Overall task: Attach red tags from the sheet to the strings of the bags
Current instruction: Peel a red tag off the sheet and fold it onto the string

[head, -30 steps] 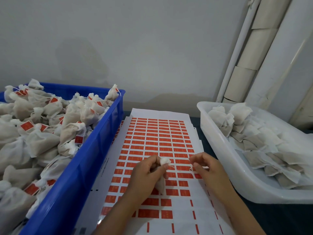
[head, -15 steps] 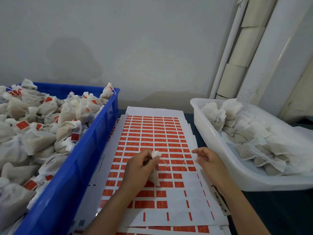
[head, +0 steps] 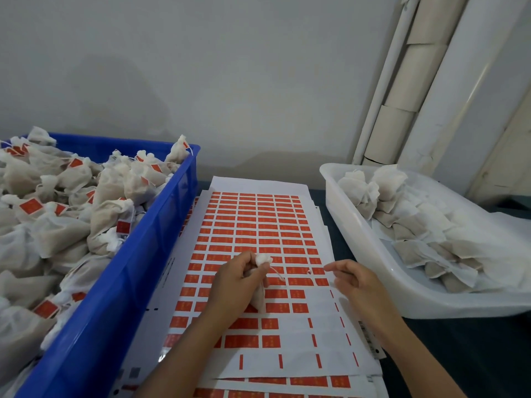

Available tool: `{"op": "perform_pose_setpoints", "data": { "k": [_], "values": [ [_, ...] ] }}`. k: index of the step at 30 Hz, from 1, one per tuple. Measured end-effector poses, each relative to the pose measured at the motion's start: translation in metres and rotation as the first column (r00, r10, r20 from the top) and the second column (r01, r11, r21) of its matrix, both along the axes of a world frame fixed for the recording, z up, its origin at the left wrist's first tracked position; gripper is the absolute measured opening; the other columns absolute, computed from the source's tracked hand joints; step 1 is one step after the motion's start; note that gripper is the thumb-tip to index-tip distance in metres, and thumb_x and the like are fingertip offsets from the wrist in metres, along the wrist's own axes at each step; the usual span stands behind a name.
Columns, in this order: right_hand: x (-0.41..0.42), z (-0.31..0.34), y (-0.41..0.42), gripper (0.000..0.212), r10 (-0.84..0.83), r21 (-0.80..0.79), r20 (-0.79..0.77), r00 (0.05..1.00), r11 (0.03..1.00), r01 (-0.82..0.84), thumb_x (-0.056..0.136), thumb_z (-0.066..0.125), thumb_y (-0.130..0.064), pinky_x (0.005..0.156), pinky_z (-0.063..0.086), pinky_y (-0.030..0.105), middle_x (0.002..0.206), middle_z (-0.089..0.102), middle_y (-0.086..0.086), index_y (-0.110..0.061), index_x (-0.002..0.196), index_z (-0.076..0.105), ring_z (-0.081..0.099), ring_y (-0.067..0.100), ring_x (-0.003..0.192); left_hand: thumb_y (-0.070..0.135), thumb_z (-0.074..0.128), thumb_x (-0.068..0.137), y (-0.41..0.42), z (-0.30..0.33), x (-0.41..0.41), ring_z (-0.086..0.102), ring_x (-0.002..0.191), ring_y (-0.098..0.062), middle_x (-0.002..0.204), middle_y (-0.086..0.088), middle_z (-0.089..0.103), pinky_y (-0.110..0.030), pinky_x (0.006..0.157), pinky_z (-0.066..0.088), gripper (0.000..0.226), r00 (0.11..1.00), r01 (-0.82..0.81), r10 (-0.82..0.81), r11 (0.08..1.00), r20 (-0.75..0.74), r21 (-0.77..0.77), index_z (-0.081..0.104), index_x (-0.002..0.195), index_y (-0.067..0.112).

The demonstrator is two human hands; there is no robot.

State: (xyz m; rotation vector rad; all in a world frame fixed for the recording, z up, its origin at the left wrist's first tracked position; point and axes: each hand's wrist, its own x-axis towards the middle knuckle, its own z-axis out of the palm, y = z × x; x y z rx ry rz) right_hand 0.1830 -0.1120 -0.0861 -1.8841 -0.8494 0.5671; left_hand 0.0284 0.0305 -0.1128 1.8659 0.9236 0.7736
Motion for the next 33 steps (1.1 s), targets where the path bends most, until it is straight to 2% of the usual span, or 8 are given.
{"op": "perform_pose_setpoints", "data": {
  "k": [4,9,15,18,24,26,29,33],
  "values": [
    [-0.007,0.002,-0.008,0.015,-0.042,0.122,-0.069,0.997,0.991,0.050,0.092,0.051,-0.011,0.048,0.046,0.008,0.085,0.068,-0.021,-0.022,0.098,0.060,0.066,-0.005,0.073,0.037,0.055,0.089,0.000,0.001,0.000,0.060,0.076,-0.009,0.082,0.009,0.063,-0.012,0.060,0.040,0.013,1.000,0.004,-0.004,1.000,0.001,-0.009,0.056,0.083,0.025],
    [-0.007,0.012,-0.015,0.019,-0.054,0.233,-0.205,0.977,0.967,0.102,0.091,0.055,-0.016,0.054,0.052,0.024,0.094,0.072,-0.012,-0.030,0.103,0.061,0.071,0.013,0.077,0.037,0.055,0.089,-0.001,0.000,0.000,0.059,0.075,-0.008,0.083,0.011,0.062,-0.010,0.058,0.038,0.013,1.000,-0.006,0.007,0.999,0.021,-0.051,0.056,0.083,0.025],
    [-0.002,0.013,-0.022,0.029,-0.006,0.201,-0.439,0.899,0.974,0.104,0.087,0.058,-0.008,0.056,0.053,0.034,0.100,0.071,-0.003,-0.025,0.111,0.056,0.071,0.022,0.080,0.038,0.055,0.088,-0.001,0.000,-0.001,0.058,0.073,-0.004,0.080,0.018,0.059,-0.005,0.053,0.037,0.014,0.999,-0.007,0.010,0.996,0.035,-0.089,0.054,0.080,0.027],
    [-0.001,0.010,-0.022,0.042,-0.032,0.070,-0.507,0.861,0.994,0.078,0.081,0.067,-0.010,0.052,0.053,0.033,0.103,0.069,0.007,-0.027,0.115,0.049,0.070,0.030,0.078,0.038,0.054,0.089,-0.002,0.001,-0.001,0.058,0.073,-0.003,0.081,0.019,0.058,-0.006,0.054,0.037,0.013,0.999,-0.003,0.006,0.996,0.032,-0.091,0.053,0.081,0.028],
    [-0.002,0.014,-0.013,0.044,0.056,-0.160,-0.474,0.879,0.976,-0.148,0.075,0.074,-0.008,0.079,0.054,0.049,0.097,0.072,0.008,-0.021,0.112,0.054,0.070,0.031,0.083,0.042,0.042,0.094,-0.015,0.003,0.000,0.058,0.079,-0.001,0.088,0.022,0.055,-0.008,0.056,0.041,0.010,0.994,0.110,-0.110,0.989,0.007,-0.100,0.044,0.091,0.032],
    [-0.003,0.014,-0.013,0.045,0.083,-0.172,-0.431,0.898,0.970,-0.173,0.073,0.075,-0.006,0.074,0.057,0.045,0.092,0.073,0.004,-0.023,0.109,0.054,0.070,0.027,0.082,0.046,0.047,0.091,-0.022,0.003,0.002,0.058,0.083,0.001,0.096,0.024,0.056,-0.007,0.055,0.042,0.014,0.981,0.183,-0.188,0.978,-0.043,-0.099,0.043,0.098,0.036],
    [-0.006,0.010,-0.012,0.050,0.065,-0.157,-0.403,0.913,0.978,-0.139,0.072,0.075,-0.006,0.055,0.055,0.030,0.086,0.073,-0.001,-0.026,0.110,0.050,0.071,0.021,0.074,0.057,0.068,0.070,-0.028,0.003,0.008,0.059,0.088,-0.002,0.102,0.027,0.053,-0.009,0.060,0.045,0.048,0.956,0.255,-0.269,0.960,-0.120,-0.118,0.040,0.106,0.041],
    [-0.013,0.001,-0.015,0.090,-0.005,-0.076,-0.257,0.966,0.997,-0.015,0.066,0.082,-0.015,0.057,0.056,0.029,0.105,0.060,-0.010,-0.047,0.127,0.023,0.069,0.017,0.081,0.066,0.074,0.053,-0.032,0.000,0.012,0.052,0.088,-0.002,0.097,0.028,0.043,-0.008,0.061,0.037,0.068,0.930,0.217,-0.204,0.976,-0.306,0.008,0.033,0.104,0.048]
  ]
}}
